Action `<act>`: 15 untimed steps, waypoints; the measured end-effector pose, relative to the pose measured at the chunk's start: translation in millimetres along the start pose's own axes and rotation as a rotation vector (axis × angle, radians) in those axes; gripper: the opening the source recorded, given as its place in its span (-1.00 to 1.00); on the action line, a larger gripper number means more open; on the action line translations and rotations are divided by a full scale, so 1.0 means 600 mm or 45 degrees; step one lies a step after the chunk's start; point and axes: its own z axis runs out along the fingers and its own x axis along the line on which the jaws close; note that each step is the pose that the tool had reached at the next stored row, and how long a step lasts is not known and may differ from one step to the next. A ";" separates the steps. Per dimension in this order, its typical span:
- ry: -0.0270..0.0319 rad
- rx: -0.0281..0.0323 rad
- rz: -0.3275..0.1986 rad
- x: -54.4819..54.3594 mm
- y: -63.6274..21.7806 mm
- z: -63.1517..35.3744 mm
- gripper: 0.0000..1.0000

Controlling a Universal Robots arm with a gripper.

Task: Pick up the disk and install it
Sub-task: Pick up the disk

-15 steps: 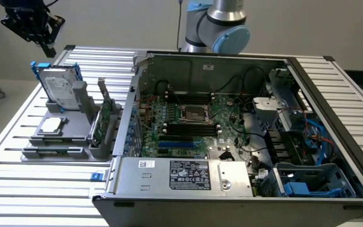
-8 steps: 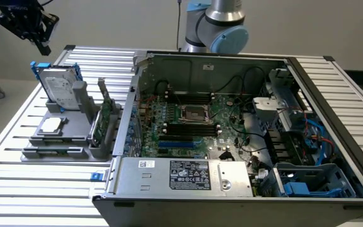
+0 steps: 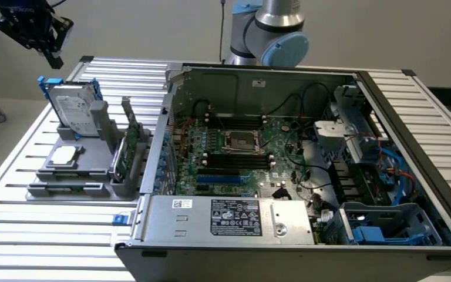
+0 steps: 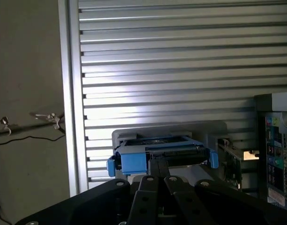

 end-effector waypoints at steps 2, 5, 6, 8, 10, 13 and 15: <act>0.0000 0.0000 0.000 0.000 0.000 0.000 -0.79; 0.0001 0.0000 0.000 0.000 0.000 0.000 -0.79; 0.0000 0.0000 0.000 0.000 0.000 0.000 -0.79; 0.0007 -0.0003 -0.010 0.002 0.000 0.000 -0.79; 0.0042 -0.0008 -0.048 0.002 0.000 0.000 -0.79; 0.0101 -0.0012 -0.107 0.002 0.000 0.000 -0.79; 0.0148 -0.0013 -0.145 0.002 0.000 0.000 -0.79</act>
